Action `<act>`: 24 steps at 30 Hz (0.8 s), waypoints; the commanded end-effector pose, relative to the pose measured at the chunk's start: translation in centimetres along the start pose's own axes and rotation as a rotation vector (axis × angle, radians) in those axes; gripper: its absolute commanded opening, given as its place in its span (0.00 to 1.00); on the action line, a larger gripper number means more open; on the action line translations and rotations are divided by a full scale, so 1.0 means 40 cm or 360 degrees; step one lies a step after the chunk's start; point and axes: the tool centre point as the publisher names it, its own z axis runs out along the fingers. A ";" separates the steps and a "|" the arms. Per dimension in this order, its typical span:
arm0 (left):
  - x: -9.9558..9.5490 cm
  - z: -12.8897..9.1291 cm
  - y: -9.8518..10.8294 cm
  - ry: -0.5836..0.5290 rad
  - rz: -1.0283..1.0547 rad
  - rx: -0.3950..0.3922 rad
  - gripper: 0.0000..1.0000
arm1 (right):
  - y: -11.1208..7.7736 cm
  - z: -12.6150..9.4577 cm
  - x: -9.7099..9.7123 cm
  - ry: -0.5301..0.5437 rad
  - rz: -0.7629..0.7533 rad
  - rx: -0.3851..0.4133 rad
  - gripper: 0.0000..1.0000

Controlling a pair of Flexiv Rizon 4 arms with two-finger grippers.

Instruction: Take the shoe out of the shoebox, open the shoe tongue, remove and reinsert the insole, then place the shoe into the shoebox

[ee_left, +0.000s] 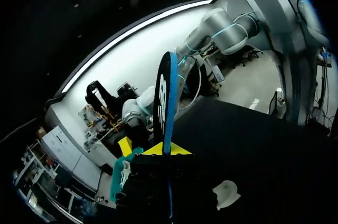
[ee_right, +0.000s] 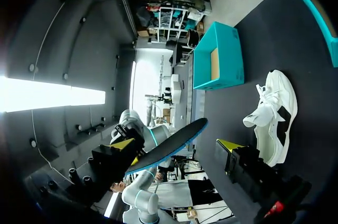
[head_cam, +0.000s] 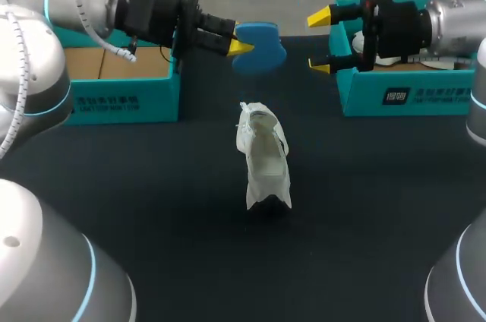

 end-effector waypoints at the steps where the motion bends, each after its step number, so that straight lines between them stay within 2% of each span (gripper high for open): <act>1: 0.012 0.006 -0.007 -0.0332 0.0992 -0.0218 0.00 | -0.001 0.003 0.000 0.0000 0.0000 -0.0004 1.00; 11: 0.012 0.006 -0.007 -0.0332 0.0992 -0.0218 0.00 | -0.001 0.003 0.000 0.0000 0.0000 -0.0004 1.00; 13: 0.022 0.011 0.021 -0.0356 0.1163 -0.0209 0.00 | -0.001 0.003 0.000 0.0000 0.0000 -0.0004 1.00; 15: 0.019 0.013 0.035 -0.0435 0.1174 -0.0198 0.00 | -0.001 0.003 0.000 0.0000 0.0000 -0.0004 1.00; 17: 0.027 0.017 0.052 -0.0408 0.1423 -0.0234 0.00 | -0.001 0.003 0.000 0.0000 0.0000 -0.0004 1.00; 19: 0.027 0.019 0.061 -0.0458 0.1442 -0.0208 0.00 | -0.001 0.003 0.000 0.0000 0.0000 -0.0004 1.00; 24: 0.036 0.034 0.099 -0.0447 0.1609 -0.0217 0.00 | -0.001 0.003 0.000 0.0000 0.0000 -0.0004 1.00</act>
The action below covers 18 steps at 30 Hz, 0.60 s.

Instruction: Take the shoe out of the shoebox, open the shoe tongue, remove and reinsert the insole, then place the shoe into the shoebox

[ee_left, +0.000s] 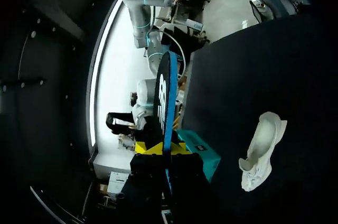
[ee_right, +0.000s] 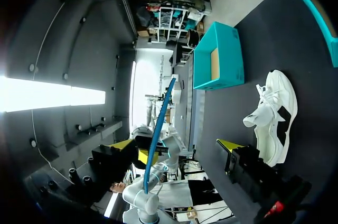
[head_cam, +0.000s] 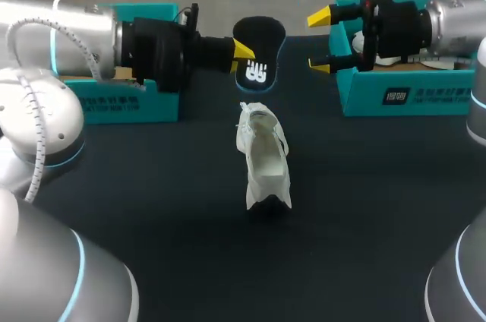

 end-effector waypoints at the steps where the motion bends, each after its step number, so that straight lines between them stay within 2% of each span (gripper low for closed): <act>1: 0.040 0.021 0.009 -0.0217 0.0428 -0.0021 0.00 | 0.000 0.003 0.000 -0.0001 0.0001 -0.0003 1.00; 9: 0.072 0.050 0.018 -0.0205 0.0363 -0.0020 0.00 | 0.001 0.008 0.005 -0.0007 0.0016 0.0006 1.00; 18: 0.076 0.097 0.037 -0.0214 0.0301 -0.0076 0.00 | 0.002 0.057 0.014 -0.0020 0.0057 0.0076 1.00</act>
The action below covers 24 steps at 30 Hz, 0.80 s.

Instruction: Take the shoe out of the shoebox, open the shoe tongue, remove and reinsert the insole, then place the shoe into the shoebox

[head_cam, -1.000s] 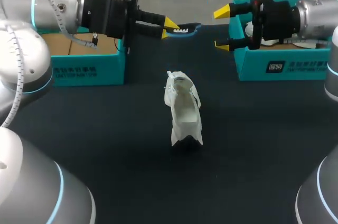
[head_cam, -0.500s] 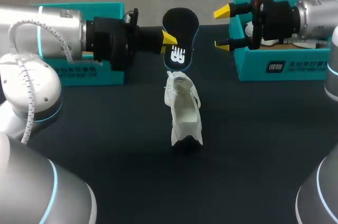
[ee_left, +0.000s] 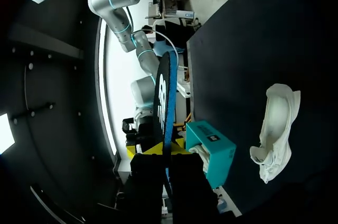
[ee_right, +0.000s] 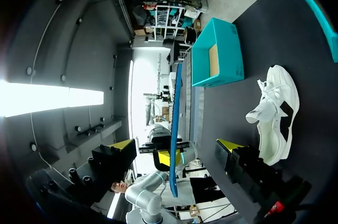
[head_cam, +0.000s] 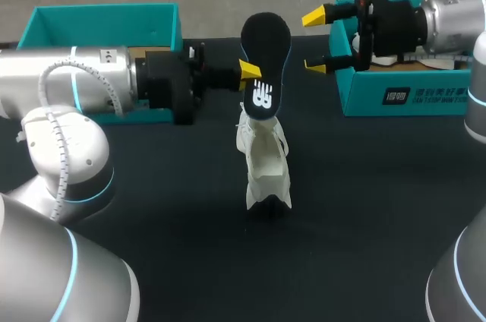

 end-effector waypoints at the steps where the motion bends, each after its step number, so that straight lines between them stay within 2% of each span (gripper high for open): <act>1: 0.006 0.046 0.012 -0.0020 -0.0004 -0.0038 0.00 | 0.012 0.036 0.000 0.0000 0.0012 0.0049 1.00; 5: 0.009 0.071 0.022 -0.0026 -0.0009 -0.0082 0.00 | 0.011 0.057 -0.002 -0.0014 0.0023 0.0072 1.00; 7: 0.008 0.077 0.025 -0.0033 -0.0015 -0.0102 0.00 | 0.011 0.063 -0.003 -0.0016 0.0032 0.0077 0.90; 8: 0.008 0.079 0.025 -0.0032 -0.0013 -0.0103 0.00 | 0.010 0.065 -0.004 -0.0015 0.0037 0.0076 0.76; 11: 0.006 0.084 0.023 -0.0037 -0.0011 -0.0118 0.00 | 0.010 0.068 -0.008 -0.0005 0.0054 0.0062 0.60; 12: 0.007 0.086 0.022 -0.0037 -0.0012 -0.0130 0.00 | 0.009 0.068 -0.008 -0.0002 0.0061 0.0055 0.49; 15: 0.009 0.089 0.020 -0.0044 -0.0016 -0.0155 0.00 | 0.009 0.068 -0.010 0.0009 0.0076 0.0042 0.38; 20: 0.008 0.091 0.024 -0.0056 -0.0013 -0.0204 0.00 | 0.006 0.065 -0.012 0.0011 0.0088 0.0025 0.36; 24: 0.008 0.090 0.026 -0.0056 -0.0011 -0.0212 0.00 | 0.005 0.064 -0.012 0.0011 0.0093 0.0025 0.30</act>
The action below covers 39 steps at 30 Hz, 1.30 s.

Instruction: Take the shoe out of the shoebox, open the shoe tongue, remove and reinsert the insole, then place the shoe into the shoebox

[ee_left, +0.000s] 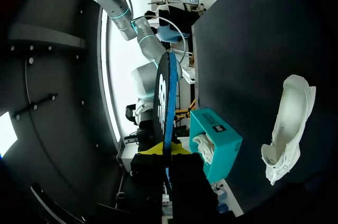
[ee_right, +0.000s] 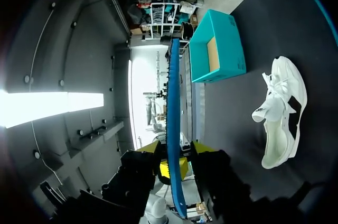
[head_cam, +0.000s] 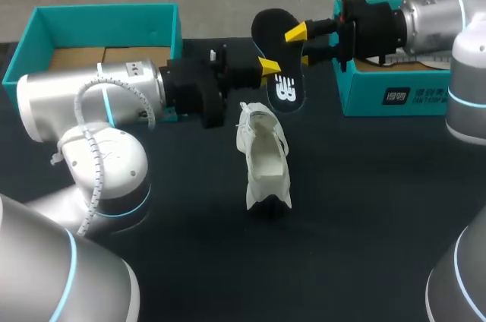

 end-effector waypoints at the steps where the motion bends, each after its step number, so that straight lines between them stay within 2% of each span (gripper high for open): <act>1: 0.001 0.011 -0.006 0.0000 0.0003 -0.0014 0.00 | -0.008 0.000 0.000 -0.0003 0.0005 -0.0009 0.20; 3: 0.001 0.011 -0.007 0.0001 0.0000 -0.0016 0.00 | -0.008 0.001 0.000 -0.0002 0.0005 -0.0009 0.00; 9: 0.001 0.010 -0.013 0.0017 -0.0003 -0.0020 0.00 | -0.009 0.004 -0.002 -0.0013 -0.0001 -0.0001 0.00; 10: -0.001 0.009 -0.012 0.0027 0.0001 -0.0022 0.31 | -0.008 0.004 -0.002 -0.0012 -0.0002 -0.0002 0.00; 11: -0.003 0.006 -0.010 0.0034 0.0005 -0.0028 0.86 | -0.008 0.004 -0.002 -0.0011 -0.0004 -0.0002 0.00; 12: -0.004 0.004 -0.007 0.0043 0.0005 -0.0030 1.00 | -0.008 0.005 -0.002 -0.0011 -0.0005 -0.0001 0.00; 15: -0.011 -0.007 0.001 0.0095 0.0006 -0.0022 1.00 | -0.005 0.004 -0.007 -0.0014 -0.0004 -0.0003 0.00; 18: -0.018 -0.024 0.008 0.0202 0.0001 0.0042 1.00 | -0.002 0.002 -0.015 -0.0017 0.0003 -0.0008 0.00; 24: -0.031 -0.060 0.036 0.0525 -0.0019 0.0108 1.00 | 0.000 0.000 -0.037 -0.0072 0.0020 -0.0037 0.00; 29: -0.046 -0.083 0.058 0.0763 -0.0016 0.0097 1.00 | 0.000 0.002 -0.049 -0.0106 0.0023 -0.0036 0.00; 39: -0.076 -0.105 0.065 0.1202 -0.0019 0.0194 1.00 | 0.000 0.015 -0.061 -0.0148 0.0006 -0.0020 0.00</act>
